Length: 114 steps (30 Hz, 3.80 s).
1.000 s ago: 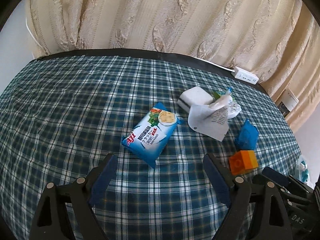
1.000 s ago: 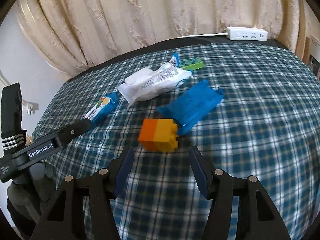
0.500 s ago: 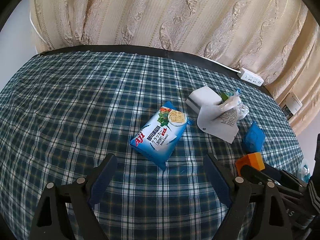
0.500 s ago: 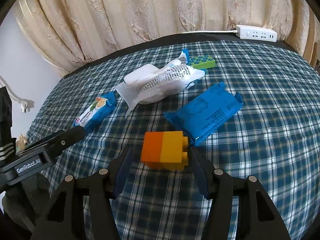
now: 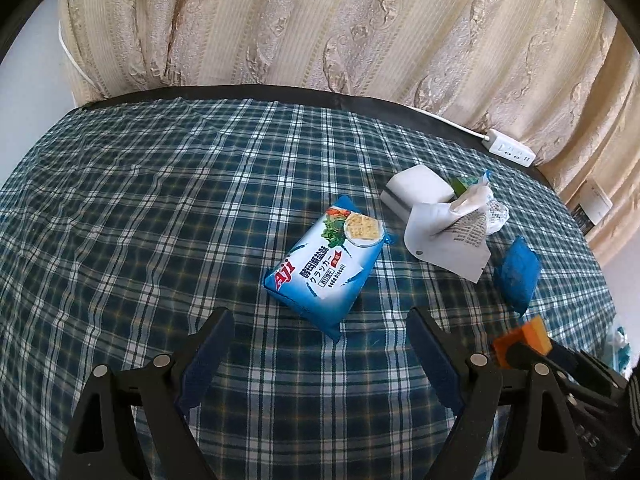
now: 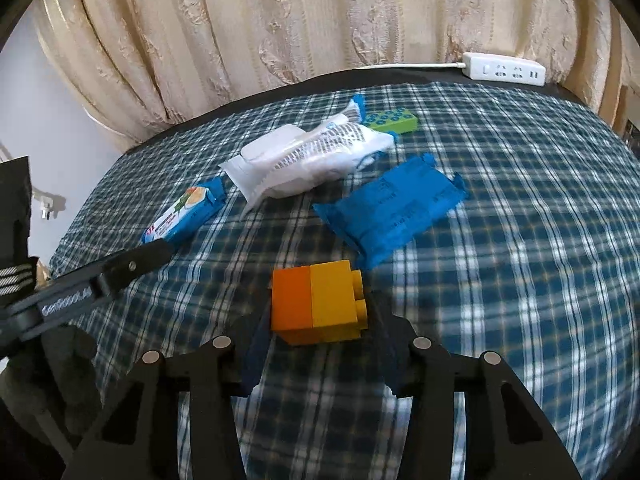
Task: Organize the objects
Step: 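Grasp the orange-yellow toy block with the right tool while the left tool grasps the blue cracker packet, then carry the toy block into the clear bowl and open the right tool while the left carries the cracker packet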
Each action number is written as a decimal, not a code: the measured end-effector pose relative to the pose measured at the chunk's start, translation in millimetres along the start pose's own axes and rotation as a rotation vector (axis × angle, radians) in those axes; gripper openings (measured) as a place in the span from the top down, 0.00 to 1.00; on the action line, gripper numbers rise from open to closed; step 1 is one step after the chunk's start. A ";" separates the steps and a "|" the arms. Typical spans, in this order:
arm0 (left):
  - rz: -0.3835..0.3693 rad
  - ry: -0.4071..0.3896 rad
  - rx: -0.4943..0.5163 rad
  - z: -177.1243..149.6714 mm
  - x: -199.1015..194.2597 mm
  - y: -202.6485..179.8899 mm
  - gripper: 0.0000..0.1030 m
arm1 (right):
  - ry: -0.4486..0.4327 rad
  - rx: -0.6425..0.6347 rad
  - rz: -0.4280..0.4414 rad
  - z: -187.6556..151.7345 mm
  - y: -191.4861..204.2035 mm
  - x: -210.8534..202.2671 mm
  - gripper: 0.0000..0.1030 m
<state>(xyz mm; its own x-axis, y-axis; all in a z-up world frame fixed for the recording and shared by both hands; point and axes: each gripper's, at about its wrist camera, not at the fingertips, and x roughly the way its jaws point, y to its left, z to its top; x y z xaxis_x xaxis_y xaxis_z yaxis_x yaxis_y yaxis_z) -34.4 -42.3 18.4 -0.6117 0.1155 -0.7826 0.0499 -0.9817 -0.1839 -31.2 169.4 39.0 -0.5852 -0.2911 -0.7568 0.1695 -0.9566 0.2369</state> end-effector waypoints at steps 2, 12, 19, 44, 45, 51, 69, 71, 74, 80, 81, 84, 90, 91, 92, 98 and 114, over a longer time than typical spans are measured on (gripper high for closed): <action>0.009 0.001 0.001 0.2 0.9 -0.4 0.12 | -0.002 0.012 0.007 -3.6 -2.9 -3.5 0.54; 0.078 0.009 0.019 2.7 -0.3 -3.7 0.12 | -0.033 0.044 0.054 -9.5 -11.2 -7.8 0.54; 0.132 0.013 0.075 9.9 4.0 -9.9 0.12 | -0.040 0.055 0.071 -10.4 -13.8 -9.1 0.54; 0.136 0.066 0.109 34.3 44.3 -12.0 0.12 | -0.043 0.059 0.082 -10.8 -14.3 -9.6 0.53; 0.136 0.066 0.110 33.7 44.9 -12.2 0.14 | -0.043 0.059 0.082 -10.4 -14.1 -9.8 0.53; 0.130 0.042 0.130 33.7 45.3 -16.0 0.30 | -0.044 0.058 0.082 -10.5 -13.9 -9.9 0.53; 0.088 0.012 0.180 22.0 27.2 -29.4 0.57 | -0.045 0.061 0.087 -9.8 -13.8 -9.9 0.53; 0.082 0.005 0.177 20.4 22.2 -31.6 0.57 | -0.045 0.059 0.085 -10.5 -13.8 -9.9 0.53; 0.065 -0.001 0.165 15.5 12.8 -33.9 0.57 | -0.045 0.059 0.086 -11.0 -14.4 -10.3 0.53; 0.047 -0.006 0.158 7.4 -2.0 -38.3 0.57 | -0.049 0.068 0.088 -9.3 -14.3 -10.1 0.53; 0.044 -0.006 0.159 6.8 -3.1 -38.8 0.57 | -0.049 0.069 0.088 -8.8 -14.3 -10.0 0.53; 0.039 -0.004 0.164 1.8 -6.8 -41.7 0.57 | -0.049 0.066 0.088 -8.4 -13.7 -10.2 0.53; 0.027 -0.001 0.163 -8.7 -13.2 -44.4 0.57 | -0.061 0.072 0.088 -7.8 -16.0 -11.7 0.53; 0.026 -0.001 0.163 -10.2 -14.3 -45.4 0.57 | -0.065 0.073 0.087 -8.1 -16.7 -12.8 0.54; 0.023 -0.001 0.164 -11.6 -15.7 -46.2 0.57 | -0.067 0.074 0.087 -8.0 -17.2 -13.1 0.54; 0.005 -0.006 0.183 -18.9 -24.6 -52.2 0.57 | -0.059 0.102 0.085 -10.0 -23.3 -17.8 0.55; -0.054 0.005 0.239 -30.7 -26.5 -78.4 0.57 | -0.144 0.200 0.053 -30.7 -57.1 -81.2 0.58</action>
<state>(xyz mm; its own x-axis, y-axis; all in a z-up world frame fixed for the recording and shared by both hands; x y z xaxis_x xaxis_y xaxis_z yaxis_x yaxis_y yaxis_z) 2.1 36.2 35.3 -0.6047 0.1688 -0.7784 -0.1712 -0.9820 -0.0800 31.0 247.4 68.2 -0.6893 -0.3229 -0.6485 0.0516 -0.9148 0.4007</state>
